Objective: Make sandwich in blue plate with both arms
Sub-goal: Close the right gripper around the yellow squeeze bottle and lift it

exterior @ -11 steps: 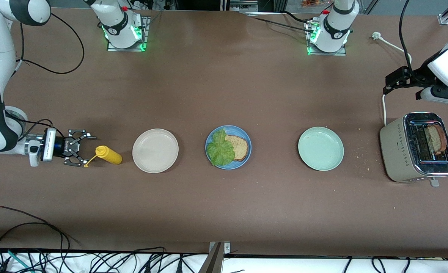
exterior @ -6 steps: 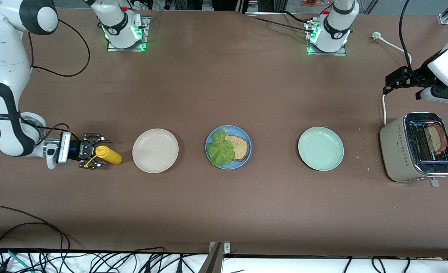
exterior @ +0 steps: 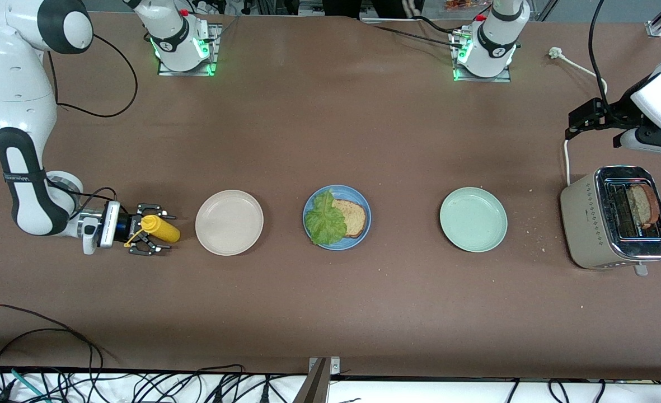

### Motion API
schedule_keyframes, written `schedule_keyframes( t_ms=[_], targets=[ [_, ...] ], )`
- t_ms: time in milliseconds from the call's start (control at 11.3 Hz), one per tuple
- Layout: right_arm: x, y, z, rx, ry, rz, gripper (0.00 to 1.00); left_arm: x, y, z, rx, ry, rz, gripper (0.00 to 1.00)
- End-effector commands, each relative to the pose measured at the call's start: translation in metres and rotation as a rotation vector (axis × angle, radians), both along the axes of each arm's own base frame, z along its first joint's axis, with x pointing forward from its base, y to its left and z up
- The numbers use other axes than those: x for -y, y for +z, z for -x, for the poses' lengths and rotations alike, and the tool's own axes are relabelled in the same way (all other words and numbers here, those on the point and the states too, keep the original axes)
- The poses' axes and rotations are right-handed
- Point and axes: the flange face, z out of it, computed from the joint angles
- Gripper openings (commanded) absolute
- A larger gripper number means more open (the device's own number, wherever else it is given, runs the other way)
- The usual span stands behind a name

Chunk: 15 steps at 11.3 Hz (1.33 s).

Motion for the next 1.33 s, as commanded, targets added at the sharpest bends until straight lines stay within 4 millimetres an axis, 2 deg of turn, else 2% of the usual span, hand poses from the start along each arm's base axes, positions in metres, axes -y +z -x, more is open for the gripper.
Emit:
schedule_keyframes(
  t_ms=[0, 89, 178, 355, 622, 977, 1244],
  targets=[
    [-0.009, -0.001, -0.01, 0.029, -0.016, 0.023, 0.26, 0.0, 0.004, -0.001, -0.002, 0.007, 0.018, 1.0],
    [-0.014, -0.001, -0.012, 0.033, -0.018, 0.029, 0.11, 0.0, 0.003, -0.001, -0.004, 0.008, 0.018, 1.0],
    [-0.019, 0.0, -0.014, 0.038, -0.017, 0.031, 0.0, 0.0, 0.003, -0.001, -0.004, 0.008, 0.018, 1.0],
    [-0.026, 0.001, -0.015, 0.027, -0.018, 0.022, 0.0, 0.0, 0.003, -0.001, -0.004, 0.007, 0.018, 1.0],
    [-0.035, 0.019, -0.023, -0.003, -0.025, 0.049, 0.0, 0.0, 0.003, -0.001, -0.004, 0.008, 0.018, 1.0],
    [-0.053, 0.098, -0.049, -0.064, -0.031, 0.323, 0.0, 0.0, 0.003, -0.001, -0.004, 0.008, 0.018, 1.0],
    [-0.092, 0.149, -0.057, -0.133, -0.034, 0.49, 0.0, 0.0, 0.003, -0.001, -0.004, 0.008, 0.018, 1.0]
  ],
)
